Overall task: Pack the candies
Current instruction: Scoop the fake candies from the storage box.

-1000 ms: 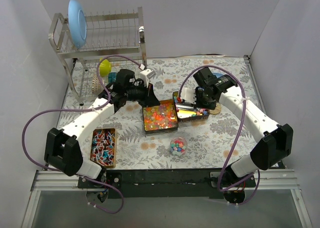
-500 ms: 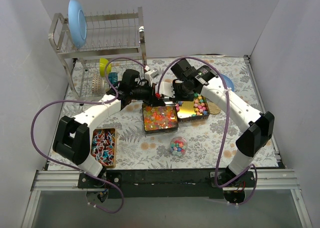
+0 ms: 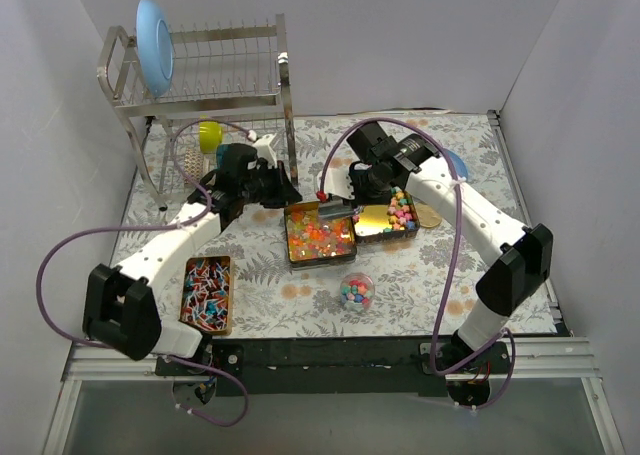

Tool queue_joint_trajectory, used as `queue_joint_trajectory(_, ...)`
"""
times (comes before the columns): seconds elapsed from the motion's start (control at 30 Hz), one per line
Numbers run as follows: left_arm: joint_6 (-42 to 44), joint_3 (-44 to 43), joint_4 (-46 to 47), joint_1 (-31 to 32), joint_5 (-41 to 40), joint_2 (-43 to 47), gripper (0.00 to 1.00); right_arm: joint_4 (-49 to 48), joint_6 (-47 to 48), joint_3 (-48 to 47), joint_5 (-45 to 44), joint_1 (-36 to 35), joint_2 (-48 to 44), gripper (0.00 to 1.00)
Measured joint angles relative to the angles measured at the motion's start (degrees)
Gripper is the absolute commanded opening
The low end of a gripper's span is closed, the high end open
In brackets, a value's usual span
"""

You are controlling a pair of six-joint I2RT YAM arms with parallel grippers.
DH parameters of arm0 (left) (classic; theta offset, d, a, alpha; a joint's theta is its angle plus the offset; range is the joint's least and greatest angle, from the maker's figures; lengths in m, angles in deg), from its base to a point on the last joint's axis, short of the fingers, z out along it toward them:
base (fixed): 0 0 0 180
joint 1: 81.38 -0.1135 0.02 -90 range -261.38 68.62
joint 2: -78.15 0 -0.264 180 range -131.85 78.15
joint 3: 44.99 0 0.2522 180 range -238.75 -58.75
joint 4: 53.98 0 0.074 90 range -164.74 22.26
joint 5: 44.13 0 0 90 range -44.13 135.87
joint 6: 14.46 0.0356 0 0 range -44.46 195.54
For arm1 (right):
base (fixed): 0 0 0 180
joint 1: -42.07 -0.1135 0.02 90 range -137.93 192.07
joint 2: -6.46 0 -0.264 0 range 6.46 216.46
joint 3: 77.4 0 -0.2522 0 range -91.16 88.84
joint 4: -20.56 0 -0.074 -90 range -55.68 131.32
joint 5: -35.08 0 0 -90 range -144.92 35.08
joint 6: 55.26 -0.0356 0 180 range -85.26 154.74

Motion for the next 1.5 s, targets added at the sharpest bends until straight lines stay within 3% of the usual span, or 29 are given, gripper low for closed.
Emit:
queue_joint_trajectory(0.2,-6.03,11.93,-3.04,-1.14,-11.5,11.04,0.0,0.02,5.14,-3.98,-1.14,0.22,7.41,0.01)
queue_joint_trajectory(0.47,-13.4,26.01,-5.75,-2.64,-13.22,11.8,0.0,1.81,17.2,-12.04,-8.35,0.04,17.99,0.01)
queue_joint_trajectory(0.83,-15.1,33.05,8.7,-2.78,-3.15,4.52,0.0,2.91,32.2,-13.11,-22.25,-1.66,19.61,0.01)
queue_joint_trajectory(1.23,-12.41,33.31,16.9,-2.89,3.8,-0.85,0.0,-1.05,36.04,-8.33,-31.28,-7.8,21.33,0.01)
queue_joint_trajectory(1.5,-11.82,33.66,18.58,-2.89,3.87,0.04,0.0,-2.23,35.67,-7.39,-33.22,-9.42,23.34,0.01)
